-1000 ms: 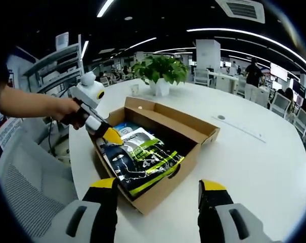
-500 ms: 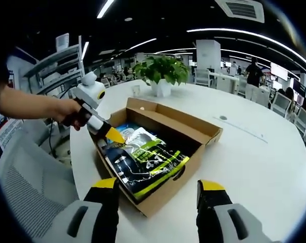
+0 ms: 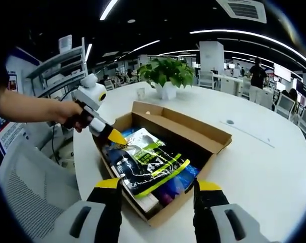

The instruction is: Operate the shoe box by opening the lid, removing the specified soft item, and placing it in the target area until the item is outside and the box remains undamaged.

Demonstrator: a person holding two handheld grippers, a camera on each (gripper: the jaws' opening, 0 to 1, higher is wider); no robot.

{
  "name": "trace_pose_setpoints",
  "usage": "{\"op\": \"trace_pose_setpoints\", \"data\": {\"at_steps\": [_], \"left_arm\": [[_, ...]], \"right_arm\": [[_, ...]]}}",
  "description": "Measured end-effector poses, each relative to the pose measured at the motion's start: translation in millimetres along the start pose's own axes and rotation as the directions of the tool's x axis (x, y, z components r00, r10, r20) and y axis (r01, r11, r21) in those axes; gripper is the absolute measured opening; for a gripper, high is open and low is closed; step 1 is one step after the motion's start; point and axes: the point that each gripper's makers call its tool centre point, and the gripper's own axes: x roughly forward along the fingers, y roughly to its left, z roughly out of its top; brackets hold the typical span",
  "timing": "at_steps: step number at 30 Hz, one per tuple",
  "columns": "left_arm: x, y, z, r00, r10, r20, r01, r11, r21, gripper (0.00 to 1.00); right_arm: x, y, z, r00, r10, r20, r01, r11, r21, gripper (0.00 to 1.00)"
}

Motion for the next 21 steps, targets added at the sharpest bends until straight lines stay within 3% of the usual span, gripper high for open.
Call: {"op": "trace_pose_setpoints", "data": {"at_steps": [12, 21], "left_arm": [[-4.7, 11.4, 5.4, 1.000, 0.027, 0.006, -0.027, 0.999, 0.017, 0.00], [-6.3, 20.9, 8.9, 0.998, 0.067, 0.002, -0.067, 0.996, 0.055, 0.00]], "right_arm": [[22.2, 9.9, -4.3, 0.998, 0.046, -0.053, -0.043, 0.997, 0.057, 0.44], [38.0, 13.7, -2.9, 0.995, 0.072, -0.066, -0.060, 0.984, 0.170, 0.36]]}}
